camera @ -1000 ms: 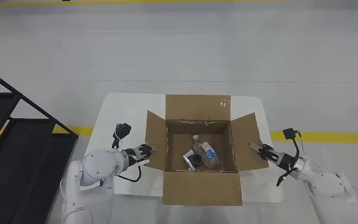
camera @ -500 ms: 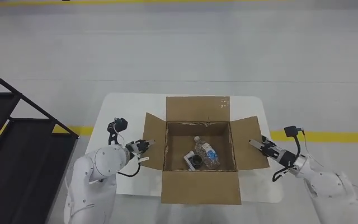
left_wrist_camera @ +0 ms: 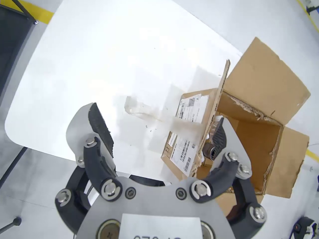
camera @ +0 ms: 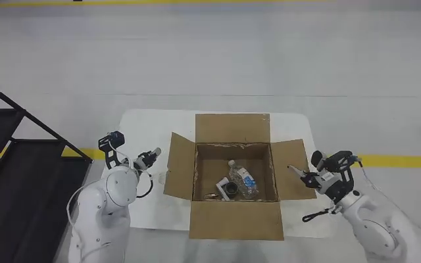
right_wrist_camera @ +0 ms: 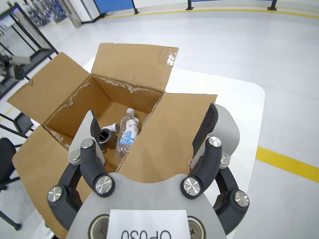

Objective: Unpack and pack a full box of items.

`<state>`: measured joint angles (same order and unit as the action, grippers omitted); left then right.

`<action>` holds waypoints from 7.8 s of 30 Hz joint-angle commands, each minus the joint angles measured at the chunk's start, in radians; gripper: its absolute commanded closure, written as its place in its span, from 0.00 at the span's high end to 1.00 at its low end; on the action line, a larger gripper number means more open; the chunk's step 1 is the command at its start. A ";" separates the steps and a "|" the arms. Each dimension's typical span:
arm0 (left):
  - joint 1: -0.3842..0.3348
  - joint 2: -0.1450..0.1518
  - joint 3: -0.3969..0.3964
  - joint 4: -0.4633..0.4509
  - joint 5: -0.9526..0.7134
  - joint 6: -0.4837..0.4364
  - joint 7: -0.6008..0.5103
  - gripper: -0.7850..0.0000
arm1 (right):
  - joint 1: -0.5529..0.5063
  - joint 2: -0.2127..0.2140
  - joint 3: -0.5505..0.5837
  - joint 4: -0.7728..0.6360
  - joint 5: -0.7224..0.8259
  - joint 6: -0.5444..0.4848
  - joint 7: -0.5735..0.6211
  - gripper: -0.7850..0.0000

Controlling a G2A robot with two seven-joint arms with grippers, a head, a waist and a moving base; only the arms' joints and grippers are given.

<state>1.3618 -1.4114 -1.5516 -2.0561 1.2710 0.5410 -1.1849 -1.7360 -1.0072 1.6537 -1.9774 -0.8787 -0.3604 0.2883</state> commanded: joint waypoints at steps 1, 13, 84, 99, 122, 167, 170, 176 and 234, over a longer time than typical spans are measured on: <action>0.001 0.000 -0.001 -0.001 -0.002 0.000 0.003 1.00 | 0.003 -0.005 -0.062 -0.036 -0.091 0.058 0.012 0.00; 0.001 0.000 -0.001 -0.001 -0.002 0.000 0.003 1.00 | 0.073 -0.024 -0.233 0.032 -0.239 0.168 -0.010 0.00; 0.001 0.000 -0.001 -0.001 -0.002 0.000 0.003 1.00 | 0.795 -0.262 -0.921 0.569 -0.295 0.586 0.706 0.00; 0.001 0.000 -0.001 -0.001 -0.002 0.000 0.003 1.00 | 0.811 -0.283 -0.890 0.656 -0.282 0.544 0.716 0.49; 0.001 0.000 -0.001 -0.001 -0.002 0.000 0.003 1.00 | 0.901 -0.358 -0.952 0.869 -0.260 0.511 0.730 0.73; 0.001 0.000 -0.001 -0.001 -0.002 0.000 0.003 1.00 | 0.777 -0.342 -0.708 0.676 -0.245 0.393 0.712 0.00; 0.001 0.000 -0.001 -0.001 -0.002 0.000 0.003 1.00 | 0.764 -0.337 -0.700 0.659 -0.283 0.404 0.721 0.00; 0.001 0.000 -0.001 -0.001 -0.002 0.000 0.003 1.00 | 0.771 -0.346 -0.760 0.642 -0.404 0.439 0.765 0.00; 0.001 0.000 -0.001 -0.001 -0.002 0.000 0.003 1.00 | 0.507 -0.232 -0.149 0.633 0.950 -0.249 0.638 0.00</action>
<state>1.3627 -1.4114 -1.5528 -2.0568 1.2691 0.5410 -1.1824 -1.2282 -1.2433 1.4833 -1.3431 0.0339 -0.6065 0.9151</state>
